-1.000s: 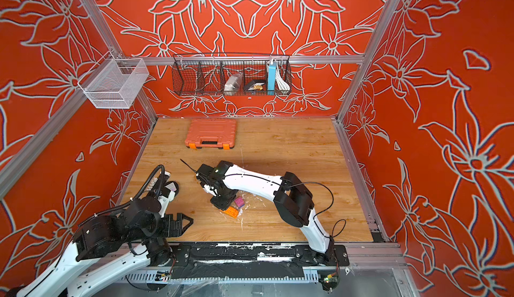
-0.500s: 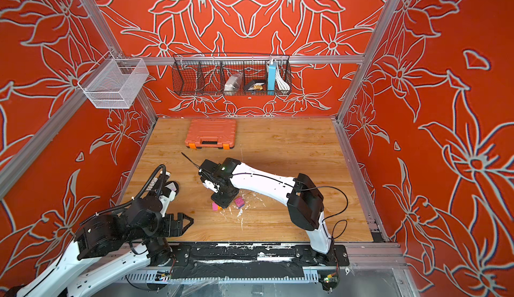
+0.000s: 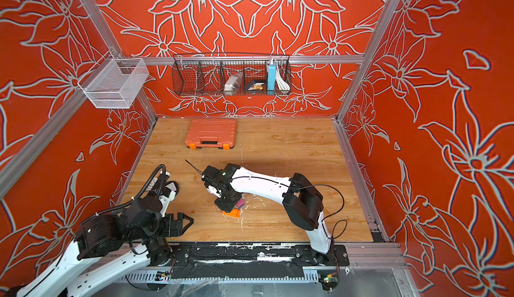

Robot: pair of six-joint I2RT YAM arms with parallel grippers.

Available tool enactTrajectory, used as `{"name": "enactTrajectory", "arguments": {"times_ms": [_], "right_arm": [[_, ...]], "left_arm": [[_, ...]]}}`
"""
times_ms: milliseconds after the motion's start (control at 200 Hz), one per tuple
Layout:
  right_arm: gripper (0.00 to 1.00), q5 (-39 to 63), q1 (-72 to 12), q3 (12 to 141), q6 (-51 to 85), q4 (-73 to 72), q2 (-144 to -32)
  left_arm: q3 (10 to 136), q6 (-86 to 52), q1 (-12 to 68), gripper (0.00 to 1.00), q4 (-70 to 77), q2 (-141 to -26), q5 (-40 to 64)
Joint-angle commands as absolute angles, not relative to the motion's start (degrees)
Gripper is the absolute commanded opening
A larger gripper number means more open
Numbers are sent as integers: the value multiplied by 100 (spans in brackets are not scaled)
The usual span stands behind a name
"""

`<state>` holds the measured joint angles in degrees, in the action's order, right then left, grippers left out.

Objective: Assemble the letter r with lego
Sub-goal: Adjust the lego brick at the center of the board, then pick up the lego brick from the center of the board.

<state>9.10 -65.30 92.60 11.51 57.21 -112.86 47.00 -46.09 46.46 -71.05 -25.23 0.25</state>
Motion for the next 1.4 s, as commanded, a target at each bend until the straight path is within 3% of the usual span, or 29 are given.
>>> {"name": "enactTrajectory", "arguments": {"times_ms": [0,390,590,736,1396], "right_arm": [[38,933,-6544,9331,1144,5593,-11380],[39,842,-6545,9488,1194,5628,-11874],[51,435,-6557,9722,1278,5745,-11803],[53,293,-6556,9819,1284,5782,-11862],[52,463,-6566,10461,1117,5990,-12597]], "left_arm": [[4676,-4614,4605,96,-7128,-2458,-35],[4685,-4610,4597,96,-7137,-2533,-44],[4685,-4606,4597,96,-7128,-2544,-52],[4684,-4588,4597,96,-7128,-2566,-35],[4657,-4649,4599,96,-7185,-2408,-31]]}}
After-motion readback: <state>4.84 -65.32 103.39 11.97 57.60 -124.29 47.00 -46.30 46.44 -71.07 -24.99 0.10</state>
